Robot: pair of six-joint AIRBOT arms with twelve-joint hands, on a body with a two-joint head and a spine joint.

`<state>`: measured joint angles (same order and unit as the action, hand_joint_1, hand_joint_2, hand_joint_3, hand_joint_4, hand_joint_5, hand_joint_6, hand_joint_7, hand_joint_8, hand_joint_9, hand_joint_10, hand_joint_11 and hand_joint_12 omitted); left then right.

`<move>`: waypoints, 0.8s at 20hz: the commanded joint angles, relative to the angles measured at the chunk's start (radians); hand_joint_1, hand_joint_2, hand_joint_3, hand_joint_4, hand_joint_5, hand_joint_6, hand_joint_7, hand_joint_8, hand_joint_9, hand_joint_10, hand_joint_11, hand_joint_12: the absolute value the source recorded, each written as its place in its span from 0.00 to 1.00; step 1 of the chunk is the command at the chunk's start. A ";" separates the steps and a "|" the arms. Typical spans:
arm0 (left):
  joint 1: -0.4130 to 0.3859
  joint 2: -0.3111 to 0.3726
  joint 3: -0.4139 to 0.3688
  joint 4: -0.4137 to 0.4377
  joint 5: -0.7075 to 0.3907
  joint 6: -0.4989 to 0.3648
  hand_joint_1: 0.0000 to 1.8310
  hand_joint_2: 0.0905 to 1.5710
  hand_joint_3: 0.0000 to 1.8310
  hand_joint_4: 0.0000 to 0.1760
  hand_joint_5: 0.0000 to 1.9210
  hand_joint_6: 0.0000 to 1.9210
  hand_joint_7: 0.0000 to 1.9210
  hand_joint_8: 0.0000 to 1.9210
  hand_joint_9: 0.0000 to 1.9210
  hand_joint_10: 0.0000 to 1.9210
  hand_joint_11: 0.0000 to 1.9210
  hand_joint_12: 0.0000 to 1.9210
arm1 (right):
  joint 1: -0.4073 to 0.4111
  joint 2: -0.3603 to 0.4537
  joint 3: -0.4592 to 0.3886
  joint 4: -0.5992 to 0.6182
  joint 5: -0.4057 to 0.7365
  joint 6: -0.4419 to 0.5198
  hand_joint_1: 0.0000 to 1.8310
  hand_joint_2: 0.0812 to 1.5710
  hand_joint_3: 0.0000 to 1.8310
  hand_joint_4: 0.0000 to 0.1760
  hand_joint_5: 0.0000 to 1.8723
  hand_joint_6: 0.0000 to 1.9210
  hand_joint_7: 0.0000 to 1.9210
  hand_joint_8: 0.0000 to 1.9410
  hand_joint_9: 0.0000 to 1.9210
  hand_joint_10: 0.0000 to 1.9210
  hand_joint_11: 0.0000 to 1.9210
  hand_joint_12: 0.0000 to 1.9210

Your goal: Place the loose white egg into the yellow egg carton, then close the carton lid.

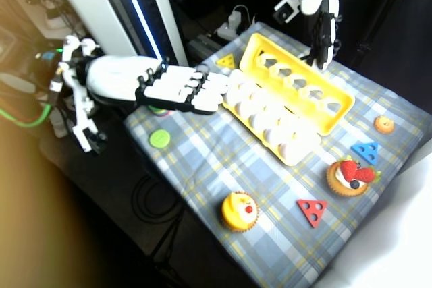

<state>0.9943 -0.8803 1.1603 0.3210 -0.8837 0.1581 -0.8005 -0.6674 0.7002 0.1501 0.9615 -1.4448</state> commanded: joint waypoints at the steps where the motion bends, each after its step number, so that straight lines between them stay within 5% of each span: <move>1: -0.031 -0.004 -0.003 -0.003 -0.096 -0.006 0.12 0.78 0.00 0.15 0.00 0.00 0.00 0.00 0.09 0.00 0.00 0.62 | 0.009 0.008 0.002 -0.003 0.132 -0.003 0.22 0.82 0.00 0.30 0.00 0.00 0.00 0.00 0.00 0.00 0.00 0.00; 3: -0.094 -0.011 -0.004 0.077 -0.053 -0.006 0.06 0.78 0.00 0.35 0.00 0.00 0.00 0.00 0.08 0.00 0.00 0.61 | 0.007 0.010 0.002 -0.001 0.135 -0.003 0.19 0.82 0.00 0.29 0.00 0.00 0.00 0.00 0.00 0.00 0.00 0.00; 4: -0.129 -0.018 -0.003 0.121 -0.023 -0.006 0.02 0.81 0.01 0.09 0.00 0.00 0.00 0.00 0.08 0.00 0.00 0.69 | 0.007 0.011 0.002 -0.001 0.136 -0.003 0.18 0.82 0.00 0.39 0.00 0.00 0.00 0.00 0.00 0.00 0.00 0.00; 5: -0.172 -0.030 -0.001 0.176 0.017 -0.006 0.00 0.81 0.00 0.04 0.00 0.00 0.00 0.00 0.09 0.01 0.00 0.72 | 0.007 0.011 0.001 -0.001 0.138 -0.003 0.19 0.82 0.00 0.47 0.00 0.00 0.00 0.00 0.00 0.00 0.00 0.00; 6: -0.198 -0.040 0.003 0.217 0.051 -0.006 0.00 0.79 0.00 0.30 0.00 0.00 0.00 0.00 0.08 0.01 0.00 0.65 | 0.006 0.013 0.001 -0.001 0.140 -0.003 0.18 0.82 0.00 0.43 0.00 0.00 0.00 0.00 0.00 0.00 0.00 0.00; 8: -0.241 -0.062 0.012 0.295 0.114 -0.016 0.00 0.82 0.00 0.33 0.00 0.00 0.00 0.00 0.05 0.00 0.00 0.64 | 0.004 0.015 0.000 0.000 0.142 -0.003 0.18 0.82 0.00 0.43 0.00 0.00 0.00 0.00 0.00 0.00 0.00 0.00; 9: -0.261 -0.075 0.017 0.338 0.143 -0.027 0.00 0.82 0.00 0.56 0.00 0.00 0.00 0.00 0.02 0.00 0.00 0.60 | 0.003 0.015 0.000 0.000 0.143 -0.003 0.19 0.83 0.00 0.40 0.00 0.00 0.00 0.00 0.00 0.00 0.00 0.00; 10: -0.278 -0.086 0.019 0.372 0.166 -0.033 0.01 0.84 0.00 0.31 0.00 0.00 0.00 0.00 0.01 0.00 0.00 0.56 | 0.002 0.016 0.000 0.001 0.144 -0.003 0.19 0.82 0.00 0.34 0.00 0.00 0.00 0.00 0.00 0.00 0.00 0.00; 12: -0.317 -0.109 0.019 0.458 0.219 -0.038 0.00 0.85 0.00 0.20 0.00 0.00 0.00 0.00 0.00 0.00 0.00 0.50 | 0.000 0.017 -0.001 0.003 0.145 -0.003 0.17 0.83 0.00 0.37 0.00 0.00 0.00 0.00 0.00 0.00 0.00 0.00; 13: -0.333 -0.118 0.016 0.499 0.241 -0.039 0.02 0.86 0.00 0.01 0.00 0.00 0.00 0.00 0.00 0.00 0.00 0.50 | -0.002 0.018 -0.001 0.004 0.146 -0.003 0.17 0.83 0.00 0.32 0.00 0.00 0.00 0.00 0.00 0.00 0.00 0.00; 14: -0.349 -0.126 0.011 0.541 0.259 -0.039 0.01 0.87 0.00 0.00 0.00 0.00 0.00 0.00 0.00 0.00 0.00 0.50 | -0.003 0.019 -0.002 0.004 0.147 -0.003 0.17 0.83 0.00 0.31 0.00 0.00 0.00 0.00 0.00 0.00 0.00 0.00; 16: -0.389 -0.138 -0.008 0.647 0.310 -0.039 0.00 0.86 0.00 0.00 0.00 0.00 0.00 0.00 0.00 0.00 0.00 0.18 | -0.005 0.021 -0.003 0.005 0.150 -0.003 0.17 0.83 0.00 0.31 0.00 0.00 0.00 0.00 0.00 0.00 0.00 0.00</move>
<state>0.6113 -1.0107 1.1564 0.9707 -0.5598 0.1238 -0.8146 -0.6540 0.6998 0.1577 0.9852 -1.4448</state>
